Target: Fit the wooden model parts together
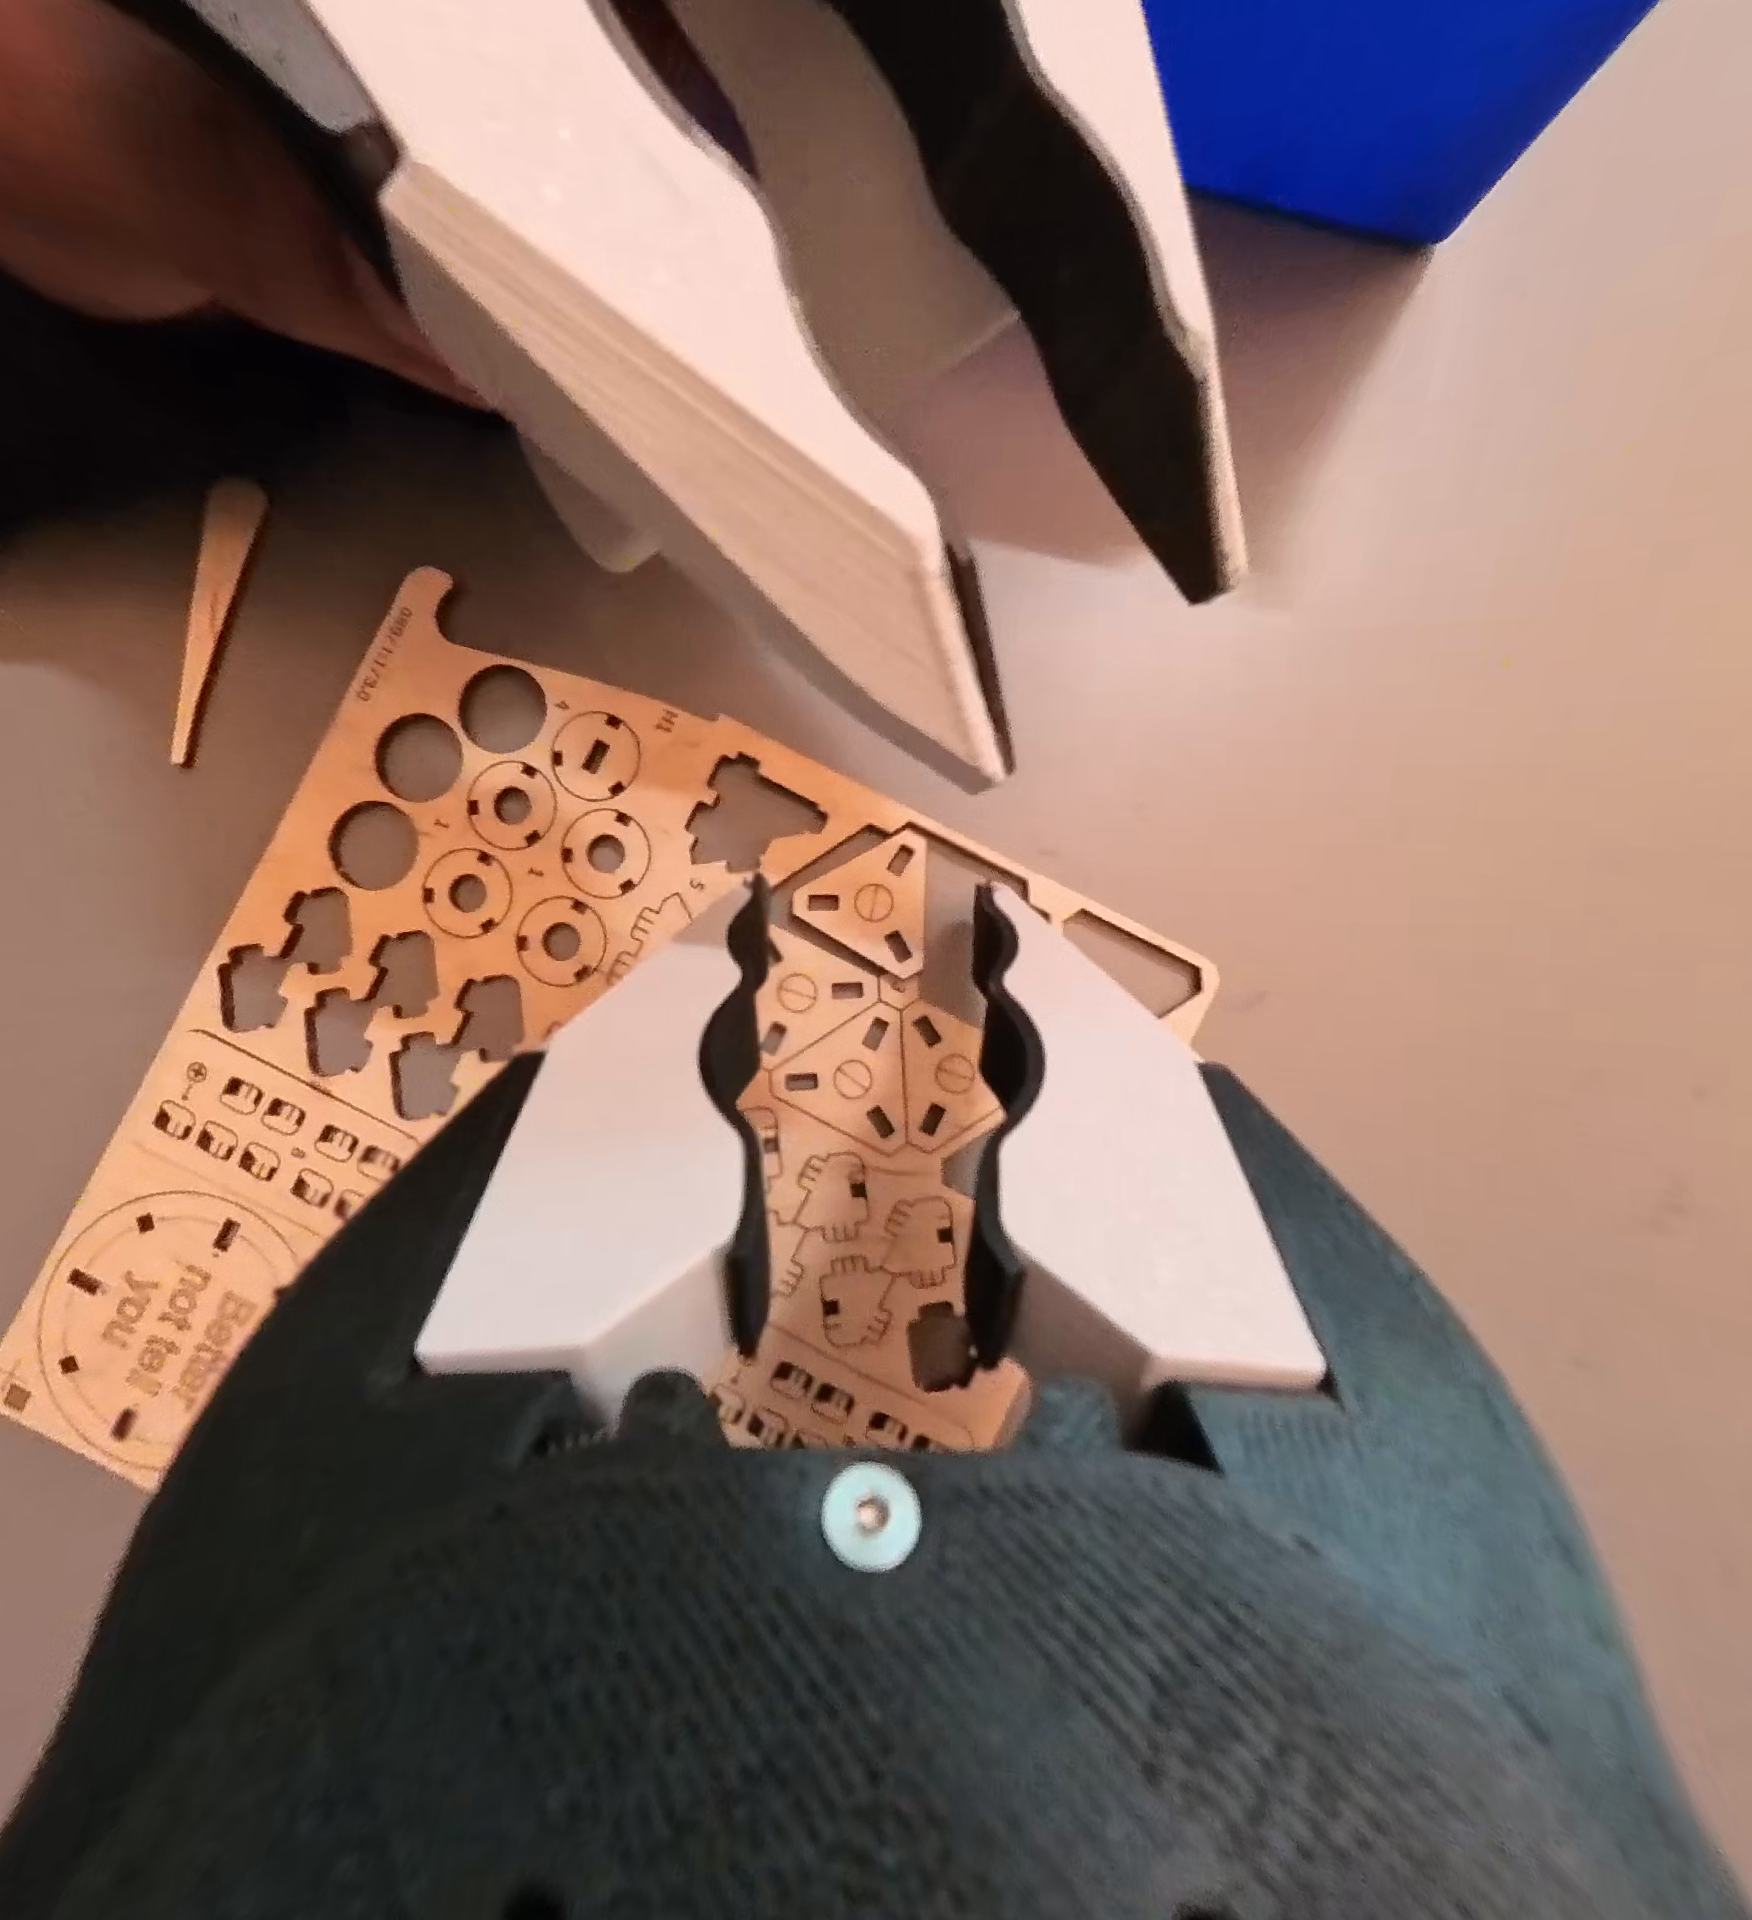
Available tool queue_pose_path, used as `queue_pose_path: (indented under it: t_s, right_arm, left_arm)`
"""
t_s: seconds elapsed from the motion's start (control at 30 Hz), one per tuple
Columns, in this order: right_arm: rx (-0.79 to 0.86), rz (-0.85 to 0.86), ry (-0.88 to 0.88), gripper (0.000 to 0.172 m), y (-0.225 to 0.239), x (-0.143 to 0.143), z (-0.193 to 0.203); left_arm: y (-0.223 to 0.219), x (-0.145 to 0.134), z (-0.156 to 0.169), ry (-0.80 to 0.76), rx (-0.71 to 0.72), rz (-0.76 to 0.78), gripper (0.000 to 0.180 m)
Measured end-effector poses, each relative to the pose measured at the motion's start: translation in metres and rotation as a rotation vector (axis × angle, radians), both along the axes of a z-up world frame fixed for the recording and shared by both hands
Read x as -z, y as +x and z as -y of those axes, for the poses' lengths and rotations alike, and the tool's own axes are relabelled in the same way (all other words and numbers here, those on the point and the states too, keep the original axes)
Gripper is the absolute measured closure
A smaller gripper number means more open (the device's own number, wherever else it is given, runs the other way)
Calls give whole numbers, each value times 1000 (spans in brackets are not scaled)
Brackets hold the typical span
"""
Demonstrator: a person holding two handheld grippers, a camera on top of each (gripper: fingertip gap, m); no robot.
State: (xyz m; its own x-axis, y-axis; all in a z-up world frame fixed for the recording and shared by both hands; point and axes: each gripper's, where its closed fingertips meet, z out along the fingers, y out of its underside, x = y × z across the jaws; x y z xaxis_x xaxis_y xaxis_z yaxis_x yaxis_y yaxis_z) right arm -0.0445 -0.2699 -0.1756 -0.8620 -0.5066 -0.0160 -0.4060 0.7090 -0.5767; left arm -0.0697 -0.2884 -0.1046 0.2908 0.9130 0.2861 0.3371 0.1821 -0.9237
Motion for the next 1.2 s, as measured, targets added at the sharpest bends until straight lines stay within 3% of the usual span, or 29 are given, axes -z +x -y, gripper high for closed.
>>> queue_pose_path:
  t_s: [0.1,0.17,0.5,1.2]
  right_arm:
    - [-23,-1,25,136,1,4,-1]
    - [-32,-10,24,147,1,4,-1]
    - [-25,36,5,148,7,-6,-5]
    - [-41,47,26,147,10,2,-3]
  left_arm:
    - [0,-1,0,2,1,-2,149]
    - [0,-1,0,2,2,-3,149]
    - [0,-1,0,3,3,-3,149]
    - [0,0,-1,1,4,2,149]
